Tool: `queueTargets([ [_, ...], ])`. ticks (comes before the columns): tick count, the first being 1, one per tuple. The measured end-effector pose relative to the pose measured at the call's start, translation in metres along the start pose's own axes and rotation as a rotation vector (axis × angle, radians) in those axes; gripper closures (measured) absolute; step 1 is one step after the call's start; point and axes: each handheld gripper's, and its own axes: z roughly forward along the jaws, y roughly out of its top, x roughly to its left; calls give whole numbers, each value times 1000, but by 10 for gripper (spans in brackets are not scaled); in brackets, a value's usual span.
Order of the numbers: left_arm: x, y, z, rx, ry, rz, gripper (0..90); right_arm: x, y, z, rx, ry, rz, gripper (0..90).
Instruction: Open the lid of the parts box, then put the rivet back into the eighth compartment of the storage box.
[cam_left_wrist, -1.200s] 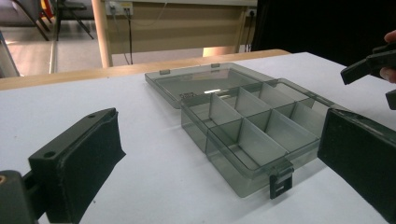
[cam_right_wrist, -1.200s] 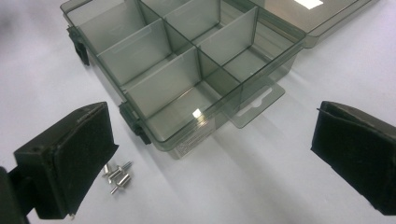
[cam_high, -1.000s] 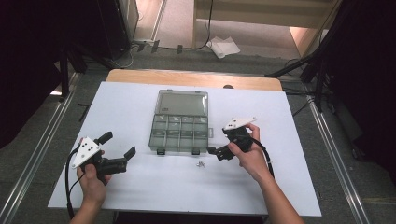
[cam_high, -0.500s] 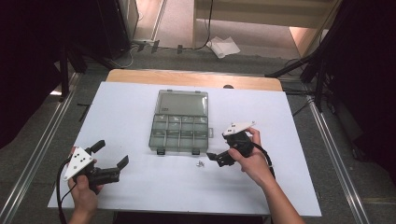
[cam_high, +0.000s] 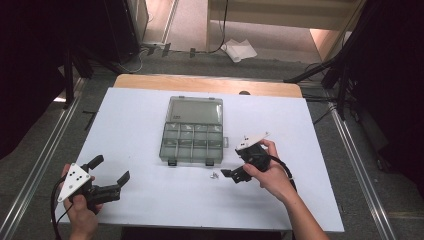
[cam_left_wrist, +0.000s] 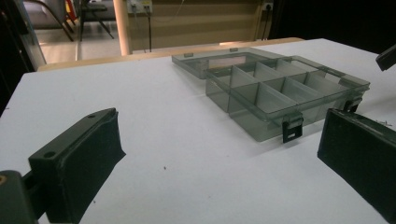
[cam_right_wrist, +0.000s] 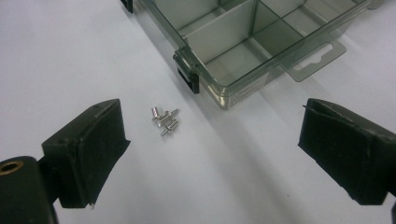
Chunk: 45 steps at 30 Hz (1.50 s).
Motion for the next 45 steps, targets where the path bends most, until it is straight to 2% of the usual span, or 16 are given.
queueTargets([
  [3,0,-1,-2,13,17,17,0,2,0,-1,7,-2,-6,108],
  [12,2,-1,-4,1,20,2,0,5,4,-4,46,3,-24,135],
  [14,2,-1,-4,3,20,1,0,7,5,-4,58,17,-35,135],
  [21,4,-1,-4,2,21,-14,0,10,9,-2,101,-3,-34,181],
  [24,4,-1,-3,-7,18,-11,0,11,11,-2,104,-11,-37,270],
  [27,4,-1,-3,-4,19,-9,0,11,11,-3,118,1,-43,393],
  [33,3,-1,-4,-5,16,-8,0,13,12,1,155,33,-71,547],
  [39,2,0,-4,-7,12,-8,0,17,16,9,178,47,-72,635],
  [45,3,0,-5,-7,11,-8,0,18,18,21,226,30,-78,676],
])
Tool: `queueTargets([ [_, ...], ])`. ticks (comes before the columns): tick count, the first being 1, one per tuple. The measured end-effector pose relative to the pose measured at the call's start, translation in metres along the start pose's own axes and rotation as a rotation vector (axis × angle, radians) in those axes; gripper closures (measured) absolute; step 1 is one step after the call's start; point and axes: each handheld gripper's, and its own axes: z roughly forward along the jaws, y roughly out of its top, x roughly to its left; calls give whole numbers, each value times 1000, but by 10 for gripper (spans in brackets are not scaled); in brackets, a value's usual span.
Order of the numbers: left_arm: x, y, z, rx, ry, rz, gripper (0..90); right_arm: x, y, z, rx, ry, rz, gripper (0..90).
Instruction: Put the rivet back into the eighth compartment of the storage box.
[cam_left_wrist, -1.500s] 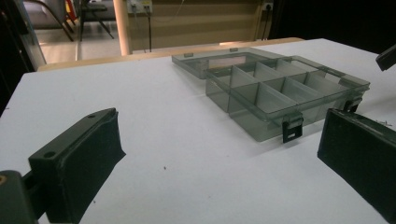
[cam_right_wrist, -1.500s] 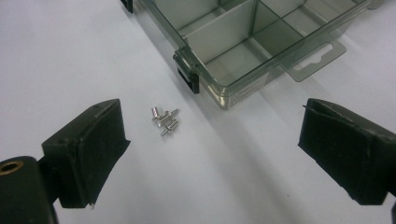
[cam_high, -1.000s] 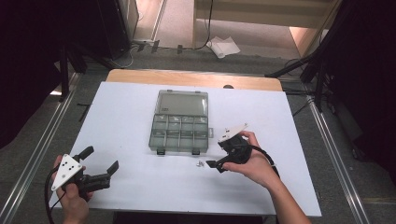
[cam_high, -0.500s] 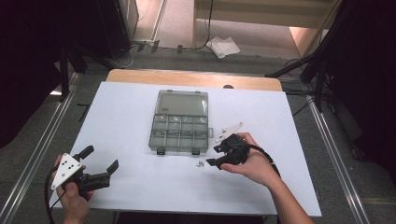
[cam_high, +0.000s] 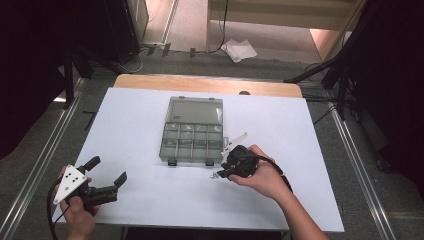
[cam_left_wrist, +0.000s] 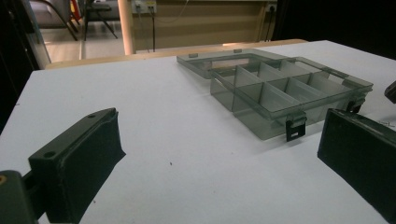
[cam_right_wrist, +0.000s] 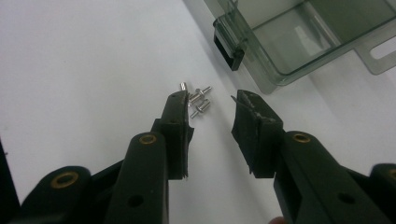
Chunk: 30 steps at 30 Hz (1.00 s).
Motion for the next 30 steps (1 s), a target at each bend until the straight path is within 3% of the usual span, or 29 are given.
queueTargets([
  [12,0,0,0,-2,-5,-3,0,1,7,13,52,-1,15,713],
  [19,0,0,0,-1,-5,-2,0,3,12,19,54,12,18,719],
  [30,1,0,-1,-4,-7,-1,0,0,12,25,124,-20,6,767],
])
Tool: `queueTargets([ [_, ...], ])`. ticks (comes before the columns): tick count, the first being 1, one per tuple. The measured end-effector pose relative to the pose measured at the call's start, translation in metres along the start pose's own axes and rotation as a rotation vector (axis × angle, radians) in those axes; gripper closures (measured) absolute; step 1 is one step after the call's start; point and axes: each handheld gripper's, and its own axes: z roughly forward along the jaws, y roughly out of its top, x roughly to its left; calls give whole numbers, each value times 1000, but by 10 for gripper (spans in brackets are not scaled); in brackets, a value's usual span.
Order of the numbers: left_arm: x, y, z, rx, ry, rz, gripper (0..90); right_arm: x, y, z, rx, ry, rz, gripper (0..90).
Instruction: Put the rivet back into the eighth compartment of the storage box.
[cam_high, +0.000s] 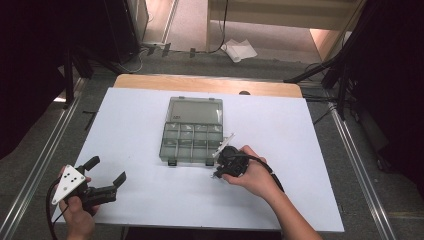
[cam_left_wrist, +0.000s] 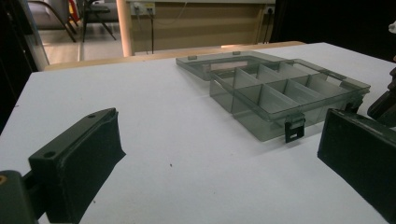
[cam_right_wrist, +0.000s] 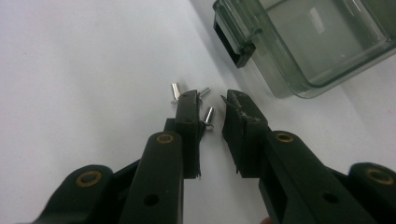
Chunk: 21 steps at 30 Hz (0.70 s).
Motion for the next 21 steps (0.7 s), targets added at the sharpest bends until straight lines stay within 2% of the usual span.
queueTargets([
  [4,0,0,0,-4,-1,-1,0,1,1,0,24,-20,-19,777],
  [9,0,0,0,-1,-1,-1,0,5,2,1,43,-55,-96,788],
  [11,0,0,0,0,1,1,0,5,2,1,46,-57,-112,794],
  [13,0,0,0,-5,3,-5,0,5,2,1,44,-53,-115,829],
  [21,1,0,-1,-7,5,-8,0,5,3,0,50,-55,-131,840],
])
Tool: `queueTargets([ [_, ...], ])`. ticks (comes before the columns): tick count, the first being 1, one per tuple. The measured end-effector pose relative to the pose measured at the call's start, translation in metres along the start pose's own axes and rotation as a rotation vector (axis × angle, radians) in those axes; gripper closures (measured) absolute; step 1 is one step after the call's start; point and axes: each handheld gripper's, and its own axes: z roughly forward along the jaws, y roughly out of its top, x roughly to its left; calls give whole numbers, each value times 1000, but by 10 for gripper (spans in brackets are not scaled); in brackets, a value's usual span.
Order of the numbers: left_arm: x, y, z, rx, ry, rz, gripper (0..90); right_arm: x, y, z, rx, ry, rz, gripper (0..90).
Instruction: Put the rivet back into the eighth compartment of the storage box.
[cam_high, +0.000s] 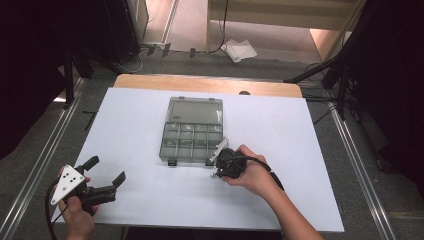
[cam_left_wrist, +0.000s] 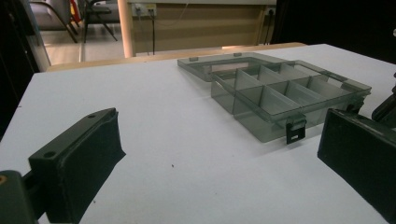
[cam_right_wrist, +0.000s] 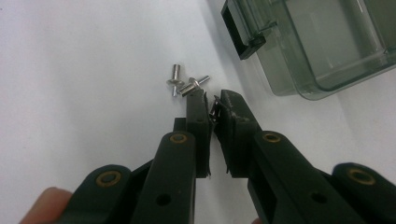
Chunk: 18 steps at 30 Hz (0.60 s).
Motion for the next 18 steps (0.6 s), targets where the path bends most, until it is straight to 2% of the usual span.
queueTargets([
  [8,0,0,0,5,-1,5,0,-1,-1,-2,-6,40,-4,840],
  [13,0,0,1,6,-4,9,0,-3,-1,-6,-10,43,-21,850],
  [18,-1,0,0,7,-5,10,0,-3,0,-8,-3,38,-15,853],
])
